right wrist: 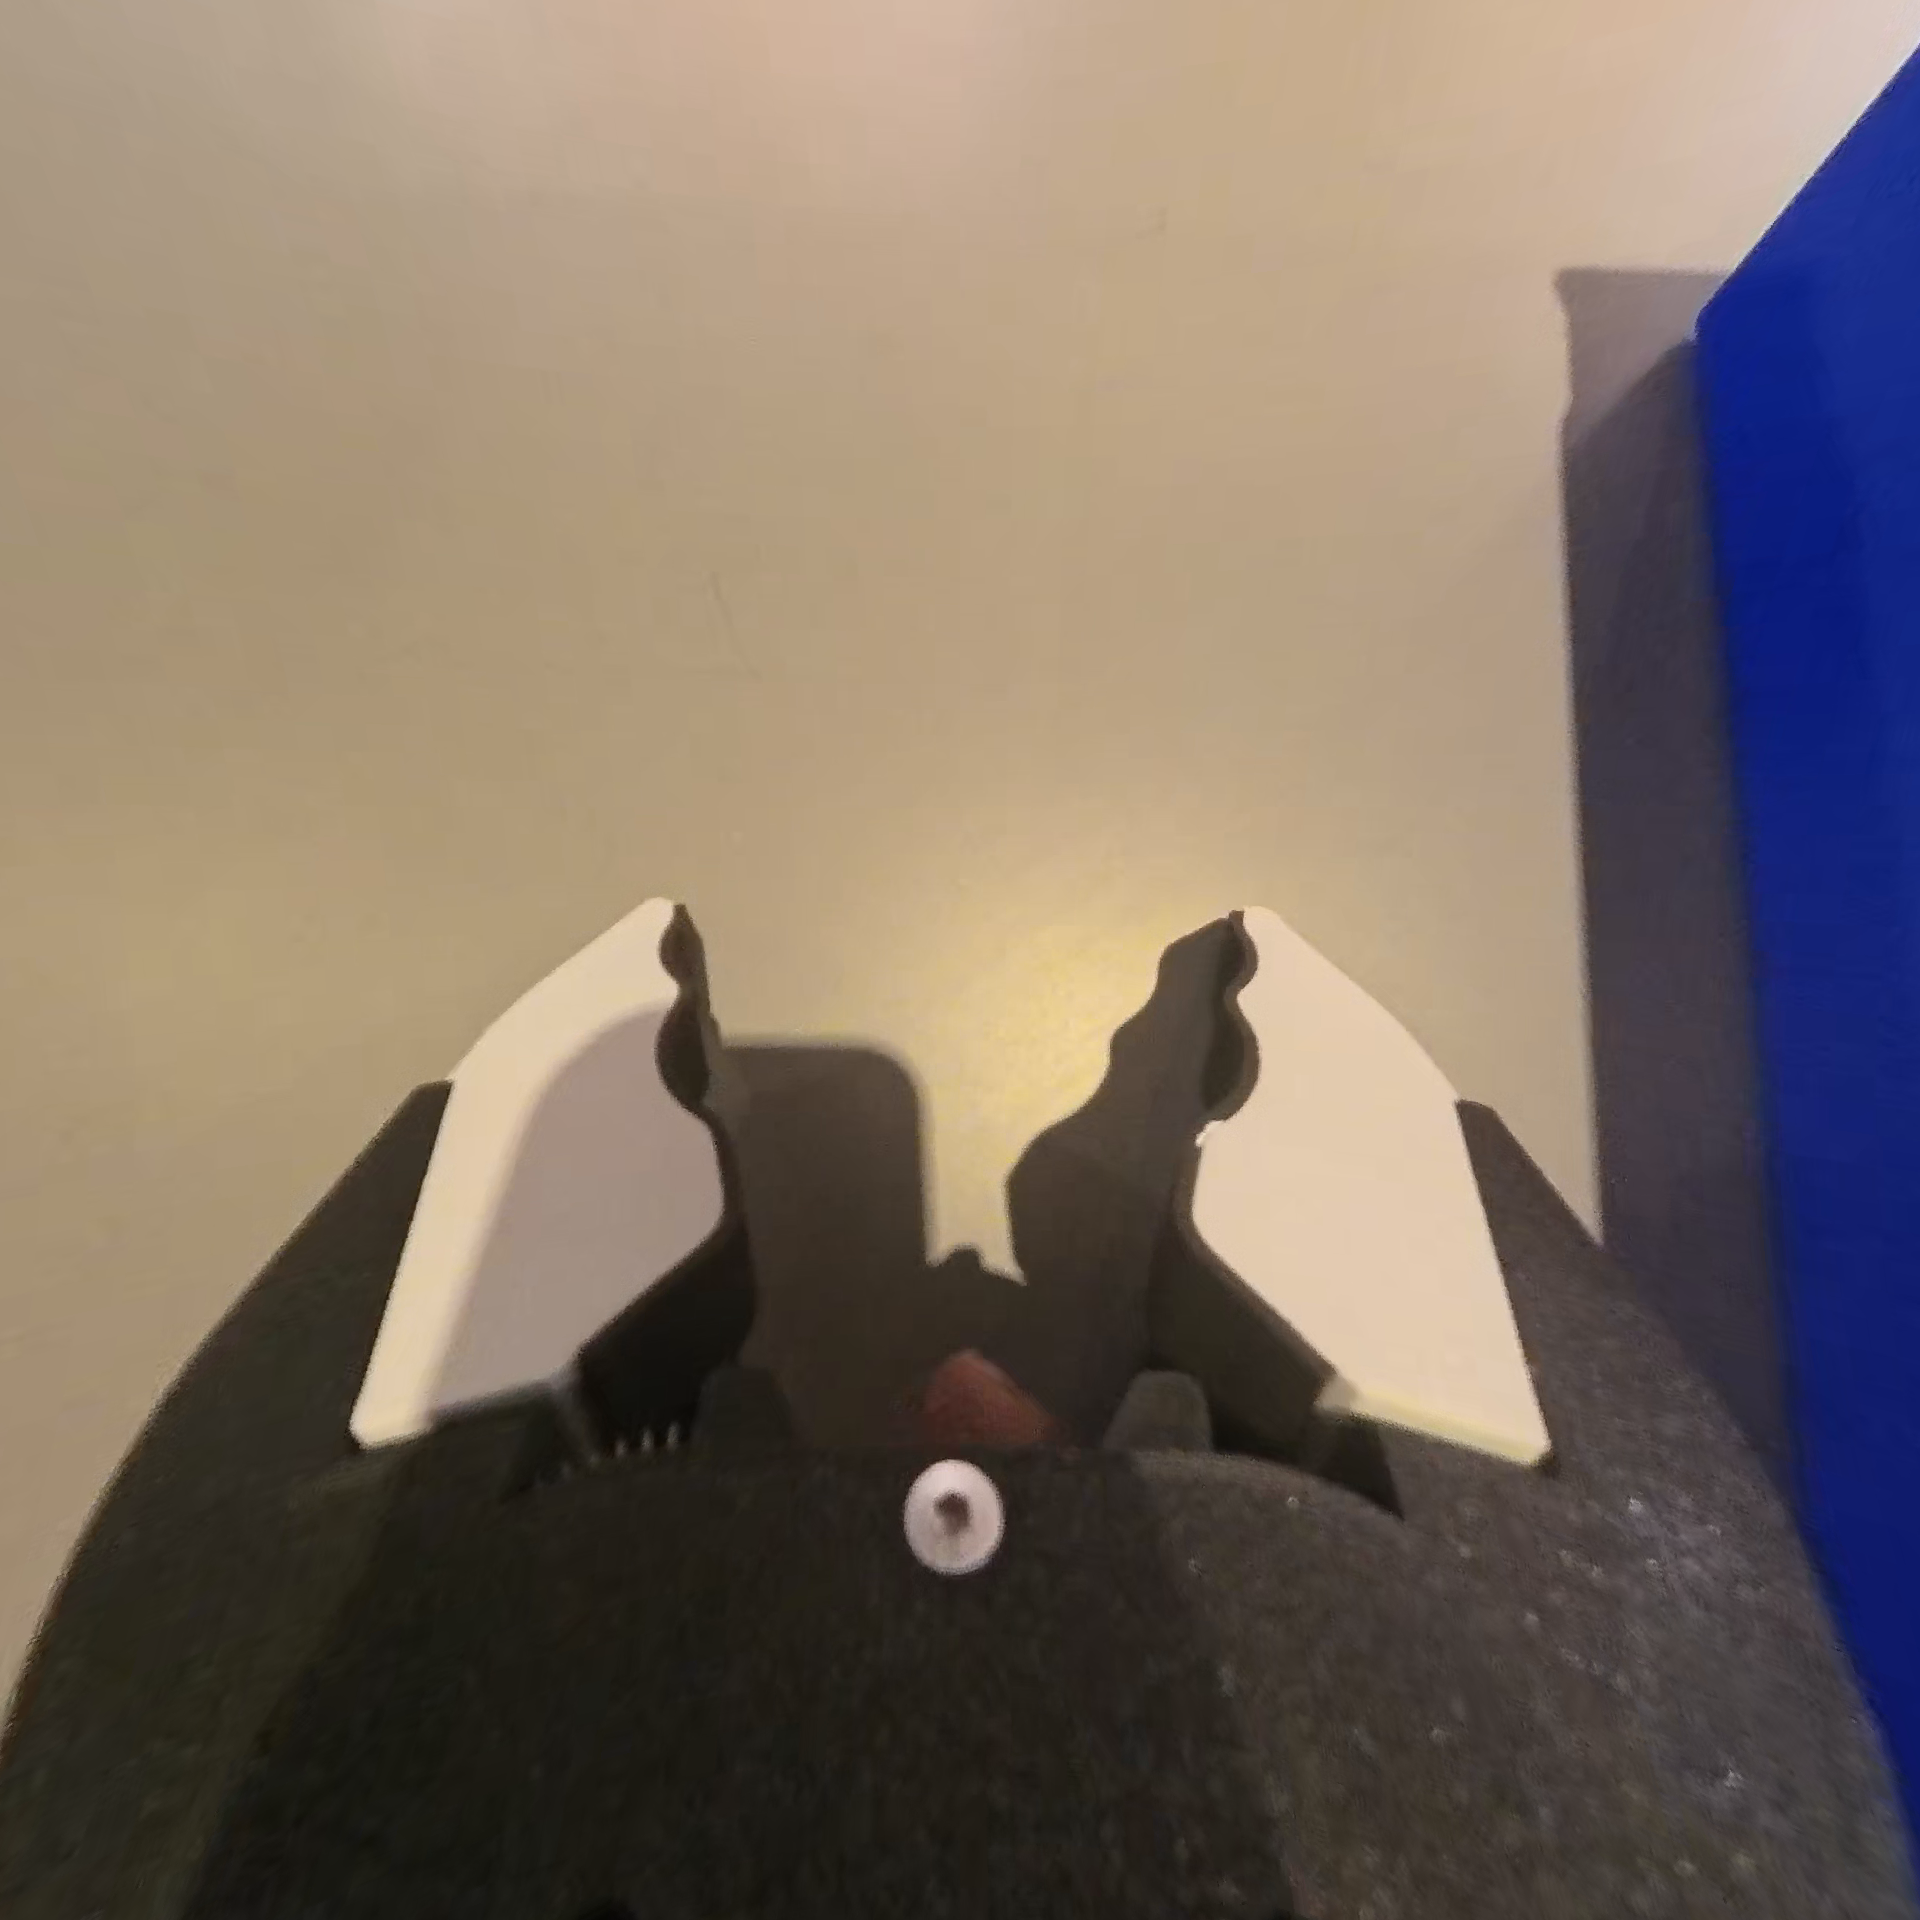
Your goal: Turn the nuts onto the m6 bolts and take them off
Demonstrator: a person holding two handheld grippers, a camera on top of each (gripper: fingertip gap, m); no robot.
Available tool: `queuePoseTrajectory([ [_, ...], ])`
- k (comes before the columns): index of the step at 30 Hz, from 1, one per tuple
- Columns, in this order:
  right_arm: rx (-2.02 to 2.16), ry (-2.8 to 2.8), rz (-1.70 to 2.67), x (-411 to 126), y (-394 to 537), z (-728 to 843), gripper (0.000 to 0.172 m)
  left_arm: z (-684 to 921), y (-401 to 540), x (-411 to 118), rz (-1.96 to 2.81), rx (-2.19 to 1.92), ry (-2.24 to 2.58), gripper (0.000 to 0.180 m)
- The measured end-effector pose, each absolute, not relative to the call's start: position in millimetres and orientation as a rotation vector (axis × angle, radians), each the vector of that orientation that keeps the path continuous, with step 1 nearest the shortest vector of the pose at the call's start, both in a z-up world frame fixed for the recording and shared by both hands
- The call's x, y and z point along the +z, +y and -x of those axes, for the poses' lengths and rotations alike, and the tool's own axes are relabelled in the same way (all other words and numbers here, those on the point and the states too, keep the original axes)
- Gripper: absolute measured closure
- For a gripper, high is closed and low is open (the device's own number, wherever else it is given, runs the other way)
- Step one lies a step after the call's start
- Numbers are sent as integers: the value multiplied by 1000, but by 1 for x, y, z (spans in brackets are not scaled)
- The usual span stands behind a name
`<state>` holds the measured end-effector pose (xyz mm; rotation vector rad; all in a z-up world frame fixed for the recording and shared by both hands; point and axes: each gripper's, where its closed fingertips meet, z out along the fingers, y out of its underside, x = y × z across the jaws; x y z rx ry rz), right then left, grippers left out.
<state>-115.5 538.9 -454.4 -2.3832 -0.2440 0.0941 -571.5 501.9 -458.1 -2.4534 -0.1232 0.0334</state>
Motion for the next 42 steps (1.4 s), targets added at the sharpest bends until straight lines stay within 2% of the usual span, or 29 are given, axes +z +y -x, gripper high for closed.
queuePoseTrajectory([
  [42,95,-245,2383,-455,539,116,77,569,489,-458,2460,32,-118,40],
])
